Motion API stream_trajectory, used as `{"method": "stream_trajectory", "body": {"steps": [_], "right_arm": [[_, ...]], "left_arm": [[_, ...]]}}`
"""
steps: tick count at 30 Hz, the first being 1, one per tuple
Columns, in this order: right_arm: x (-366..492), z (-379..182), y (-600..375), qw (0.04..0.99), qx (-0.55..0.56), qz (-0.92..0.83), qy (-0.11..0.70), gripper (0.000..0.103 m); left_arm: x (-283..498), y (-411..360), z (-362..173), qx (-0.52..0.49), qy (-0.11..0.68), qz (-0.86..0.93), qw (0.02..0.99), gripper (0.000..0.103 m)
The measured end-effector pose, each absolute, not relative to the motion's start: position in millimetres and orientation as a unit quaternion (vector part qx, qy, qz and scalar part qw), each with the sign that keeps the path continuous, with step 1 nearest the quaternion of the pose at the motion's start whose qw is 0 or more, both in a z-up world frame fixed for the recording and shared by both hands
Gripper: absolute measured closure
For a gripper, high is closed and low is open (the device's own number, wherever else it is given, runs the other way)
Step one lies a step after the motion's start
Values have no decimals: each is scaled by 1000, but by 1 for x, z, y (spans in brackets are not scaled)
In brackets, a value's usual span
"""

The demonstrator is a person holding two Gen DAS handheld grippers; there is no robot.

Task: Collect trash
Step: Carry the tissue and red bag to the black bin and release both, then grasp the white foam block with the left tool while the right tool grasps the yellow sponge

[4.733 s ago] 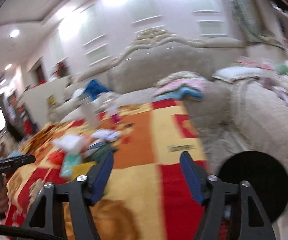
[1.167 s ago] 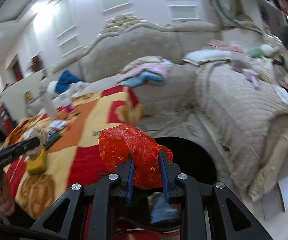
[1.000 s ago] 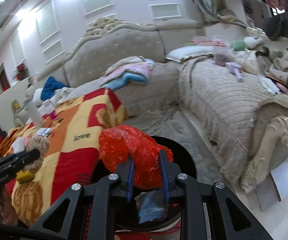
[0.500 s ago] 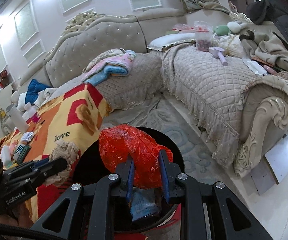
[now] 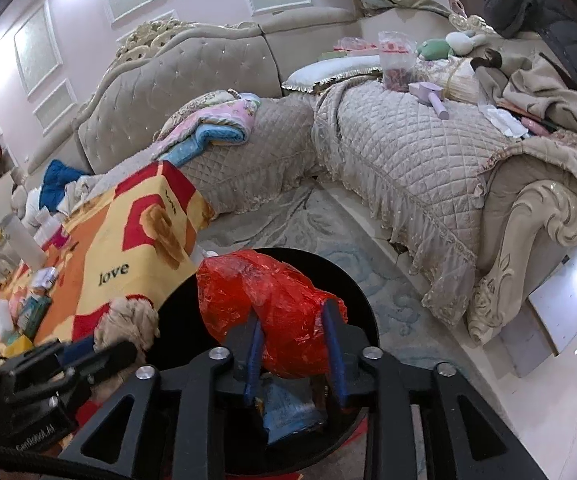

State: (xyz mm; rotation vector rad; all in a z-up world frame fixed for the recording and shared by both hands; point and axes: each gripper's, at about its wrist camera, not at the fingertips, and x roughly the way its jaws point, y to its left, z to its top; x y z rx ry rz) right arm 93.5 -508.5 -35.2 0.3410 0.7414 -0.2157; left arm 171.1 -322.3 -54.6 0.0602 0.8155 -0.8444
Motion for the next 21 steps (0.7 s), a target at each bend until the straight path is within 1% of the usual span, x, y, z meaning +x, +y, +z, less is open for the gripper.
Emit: {"method": "stream_trajectory", "body": {"steps": [1, 2, 4, 5, 7, 9, 16, 21], "right_arm": [[93, -35, -509, 912, 172, -104, 358, 74], [93, -35, -510, 911, 177, -103, 357, 73], [93, -34, -509, 912, 177, -105, 356, 73], [93, -33, -508, 912, 176, -105, 355, 71], [93, -32, -506, 914, 175, -103, 352, 68], [92, -28, -503, 918, 169, -106, 342, 58], [92, -18, -492, 929, 154, -111, 318, 58], [91, -6, -476, 939, 147, -104, 292, 58]], "left_arm": [[171, -322, -55, 29, 384, -397, 833, 69], [170, -321, -54, 27, 384, -398, 833, 59], [170, -318, -53, 22, 382, -398, 834, 49], [169, -317, -52, 21, 379, -394, 837, 46], [171, -315, -52, 18, 381, -391, 838, 46], [173, -311, -52, 11, 384, -385, 839, 46], [172, -288, -45, -10, 377, -360, 853, 46], [165, -244, -28, -26, 357, -318, 878, 46]]}}
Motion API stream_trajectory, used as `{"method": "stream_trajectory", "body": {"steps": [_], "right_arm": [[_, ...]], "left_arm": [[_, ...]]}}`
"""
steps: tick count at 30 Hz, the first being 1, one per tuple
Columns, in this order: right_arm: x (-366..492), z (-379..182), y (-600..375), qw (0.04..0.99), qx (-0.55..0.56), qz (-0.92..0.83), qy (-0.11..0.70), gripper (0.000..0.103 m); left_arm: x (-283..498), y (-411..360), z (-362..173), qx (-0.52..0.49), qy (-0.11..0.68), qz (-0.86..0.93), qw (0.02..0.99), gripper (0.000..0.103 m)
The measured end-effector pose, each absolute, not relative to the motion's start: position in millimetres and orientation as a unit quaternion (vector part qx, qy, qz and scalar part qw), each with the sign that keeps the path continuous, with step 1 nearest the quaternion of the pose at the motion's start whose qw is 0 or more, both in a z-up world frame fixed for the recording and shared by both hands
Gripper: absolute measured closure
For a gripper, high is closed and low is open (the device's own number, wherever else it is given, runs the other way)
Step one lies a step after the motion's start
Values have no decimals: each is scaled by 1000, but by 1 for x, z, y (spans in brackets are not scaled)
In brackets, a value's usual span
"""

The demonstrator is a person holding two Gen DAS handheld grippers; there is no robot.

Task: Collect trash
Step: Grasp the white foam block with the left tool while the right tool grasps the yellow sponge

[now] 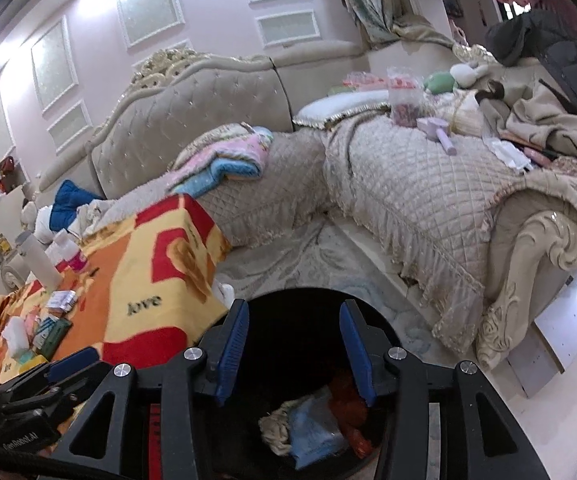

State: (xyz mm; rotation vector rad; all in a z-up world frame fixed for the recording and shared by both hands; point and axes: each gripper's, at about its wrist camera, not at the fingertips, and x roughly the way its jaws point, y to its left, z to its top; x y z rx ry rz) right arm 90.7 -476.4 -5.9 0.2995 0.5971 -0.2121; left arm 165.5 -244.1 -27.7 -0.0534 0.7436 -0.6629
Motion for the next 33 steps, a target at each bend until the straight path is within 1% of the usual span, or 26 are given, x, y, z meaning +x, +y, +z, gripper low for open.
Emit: {"method": "stream_trajectory", "body": {"steps": [3, 8, 10, 11, 12, 14, 15, 17, 19, 22, 28, 33], "right_arm": [[91, 1, -457, 947, 138, -94, 275, 58], [93, 10, -405, 959, 119, -34, 256, 57], [97, 12, -378, 961, 106, 5, 254, 52], [99, 12, -367, 962, 98, 17, 256, 43], [102, 11, -353, 962, 87, 30, 256, 36], [108, 7, -331, 962, 68, 48, 259, 36], [111, 6, -324, 961, 63, 55, 262, 36], [119, 0, -308, 958, 57, 75, 270, 36], [127, -5, -297, 955, 56, 91, 277, 36], [134, -12, -281, 951, 48, 108, 284, 36], [144, -23, -253, 946, 37, 134, 295, 36], [146, -25, -241, 942, 34, 156, 295, 36]], "left_arm": [[161, -213, -15, -42, 342, -285, 895, 46], [168, -135, 14, -77, 314, -232, 918, 45], [176, -92, 21, -76, 307, -200, 927, 44], [180, -73, 22, -76, 305, -186, 931, 44], [183, -54, 21, -77, 302, -171, 935, 43], [191, -3, 15, -79, 300, -132, 941, 37], [195, 15, 10, -80, 301, -122, 942, 36], [208, 57, -9, -96, 323, -108, 935, 36], [219, 79, -24, -123, 343, -111, 924, 36], [233, 89, -39, -144, 367, -127, 910, 36], [253, 62, -44, -112, 369, -150, 910, 36], [259, 67, -50, -145, 370, -156, 904, 36]]}}
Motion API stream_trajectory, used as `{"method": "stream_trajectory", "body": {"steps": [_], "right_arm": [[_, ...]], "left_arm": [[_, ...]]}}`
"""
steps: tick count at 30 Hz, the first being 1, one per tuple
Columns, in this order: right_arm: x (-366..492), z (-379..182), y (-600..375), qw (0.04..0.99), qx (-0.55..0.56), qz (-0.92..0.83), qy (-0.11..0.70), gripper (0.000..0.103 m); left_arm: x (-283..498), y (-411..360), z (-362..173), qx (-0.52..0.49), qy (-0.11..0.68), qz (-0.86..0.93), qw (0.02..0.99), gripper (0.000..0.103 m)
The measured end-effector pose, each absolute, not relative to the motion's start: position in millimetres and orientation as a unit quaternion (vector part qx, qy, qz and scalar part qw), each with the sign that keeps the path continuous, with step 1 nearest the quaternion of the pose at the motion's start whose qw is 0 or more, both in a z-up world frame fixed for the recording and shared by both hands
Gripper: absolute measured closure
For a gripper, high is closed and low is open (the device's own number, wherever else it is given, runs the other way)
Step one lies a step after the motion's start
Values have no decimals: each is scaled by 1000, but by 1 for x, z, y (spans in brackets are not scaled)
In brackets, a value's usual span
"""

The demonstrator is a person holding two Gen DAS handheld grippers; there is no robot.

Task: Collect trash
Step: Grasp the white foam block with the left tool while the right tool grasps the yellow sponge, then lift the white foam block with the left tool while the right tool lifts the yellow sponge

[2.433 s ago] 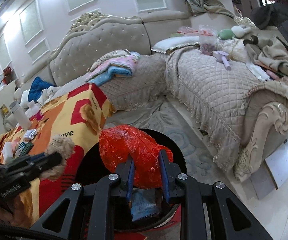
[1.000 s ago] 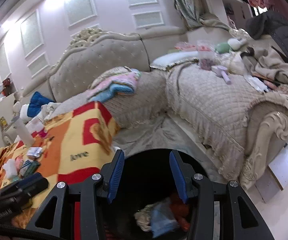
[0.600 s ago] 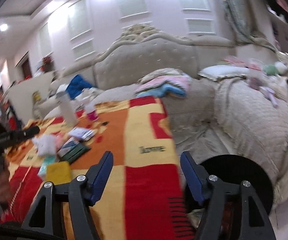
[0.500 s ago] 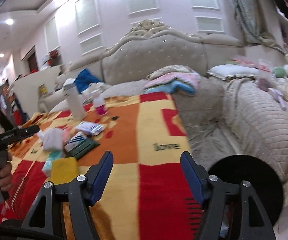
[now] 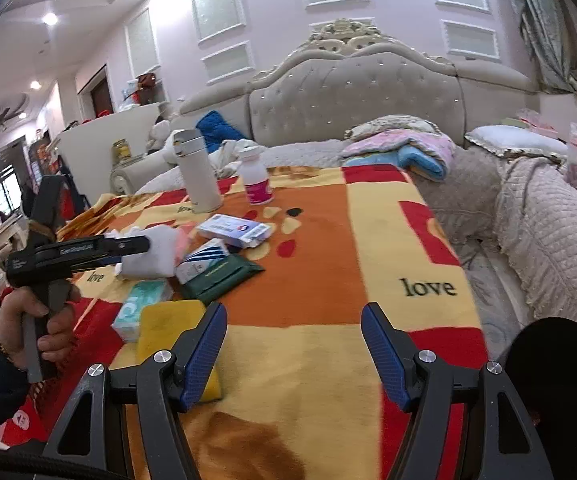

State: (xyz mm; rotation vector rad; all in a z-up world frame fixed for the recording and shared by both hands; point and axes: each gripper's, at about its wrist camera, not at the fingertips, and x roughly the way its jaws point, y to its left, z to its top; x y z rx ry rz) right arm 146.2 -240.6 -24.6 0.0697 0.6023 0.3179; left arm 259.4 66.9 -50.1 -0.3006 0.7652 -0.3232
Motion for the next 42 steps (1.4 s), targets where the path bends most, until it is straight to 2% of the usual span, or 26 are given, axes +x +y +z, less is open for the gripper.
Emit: {"method": "stream_trajectory", "body": {"steps": [1, 2, 5, 8, 18, 19, 20, 21, 22, 24, 27, 42], "right_arm": [[147, -24, -237, 941, 34, 162, 296, 36], [148, -25, -233, 937, 39, 179, 297, 36], [149, -27, -223, 923, 55, 232, 302, 34], [150, -31, -206, 908, 58, 276, 310, 23], [160, -56, -159, 874, 13, 311, 373, 25], [160, -57, -159, 873, 11, 312, 375, 29], [160, -58, -158, 871, 7, 312, 379, 43], [161, -60, -159, 871, 5, 308, 384, 50], [162, -62, -160, 869, 7, 308, 387, 51], [162, -60, -165, 870, 17, 312, 382, 61], [158, -57, -170, 871, 22, 317, 375, 65], [129, -32, -203, 889, 39, 304, 341, 66]], "left_arm": [[259, 68, -51, -152, 371, -157, 903, 38], [258, 68, -51, -154, 371, -154, 903, 48], [250, 68, -49, -157, 368, -145, 905, 69], [237, 70, -41, -161, 353, -141, 911, 77], [199, 87, -22, -194, 328, -152, 912, 79], [194, 89, -20, -199, 326, -154, 911, 79], [189, 90, -19, -204, 323, -158, 911, 79], [186, 91, -18, -204, 321, -160, 911, 79], [181, 90, -17, -202, 319, -160, 912, 79], [175, 88, -17, -195, 317, -160, 914, 79], [171, 87, -18, -192, 319, -154, 915, 79], [148, 78, -16, -181, 318, -122, 923, 79]]}}
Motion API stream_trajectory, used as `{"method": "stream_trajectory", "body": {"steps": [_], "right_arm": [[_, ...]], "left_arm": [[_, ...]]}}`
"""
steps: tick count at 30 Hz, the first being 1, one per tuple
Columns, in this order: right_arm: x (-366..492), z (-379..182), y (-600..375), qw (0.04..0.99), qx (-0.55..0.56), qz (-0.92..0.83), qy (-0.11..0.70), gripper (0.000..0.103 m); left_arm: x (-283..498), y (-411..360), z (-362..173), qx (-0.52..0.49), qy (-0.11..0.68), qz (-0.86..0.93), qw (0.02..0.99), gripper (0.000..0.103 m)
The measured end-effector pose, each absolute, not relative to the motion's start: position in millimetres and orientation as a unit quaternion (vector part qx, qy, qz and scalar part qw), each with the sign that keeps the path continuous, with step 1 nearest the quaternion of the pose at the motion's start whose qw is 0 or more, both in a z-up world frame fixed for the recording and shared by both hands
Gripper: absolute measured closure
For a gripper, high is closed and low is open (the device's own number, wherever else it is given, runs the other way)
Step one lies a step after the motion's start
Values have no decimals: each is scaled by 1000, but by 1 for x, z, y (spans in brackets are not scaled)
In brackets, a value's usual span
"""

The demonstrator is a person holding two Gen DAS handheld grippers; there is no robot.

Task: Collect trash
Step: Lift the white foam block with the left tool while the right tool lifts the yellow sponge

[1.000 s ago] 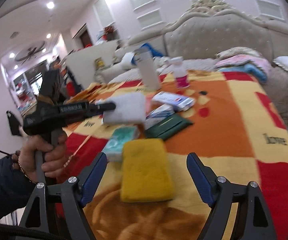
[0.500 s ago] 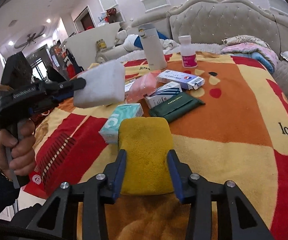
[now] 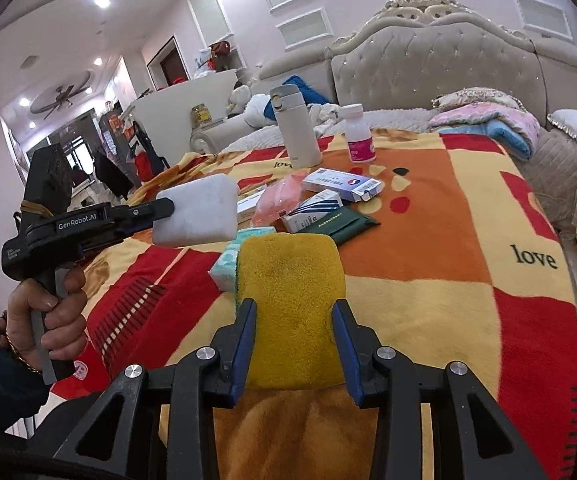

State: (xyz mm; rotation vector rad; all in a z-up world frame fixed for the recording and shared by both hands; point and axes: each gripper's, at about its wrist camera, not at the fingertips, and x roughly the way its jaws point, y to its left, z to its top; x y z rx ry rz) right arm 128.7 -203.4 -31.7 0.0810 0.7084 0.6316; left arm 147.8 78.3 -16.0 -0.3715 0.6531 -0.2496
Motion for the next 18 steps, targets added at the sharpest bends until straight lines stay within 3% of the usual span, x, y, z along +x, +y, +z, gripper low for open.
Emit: {"method": "stream_trajectory", "body": {"steps": [18], "right_arm": [[115, -23, -215, 899, 46, 295, 319, 66]], "left_arm": [[136, 63, -5, -167, 311, -115, 929, 79]]}}
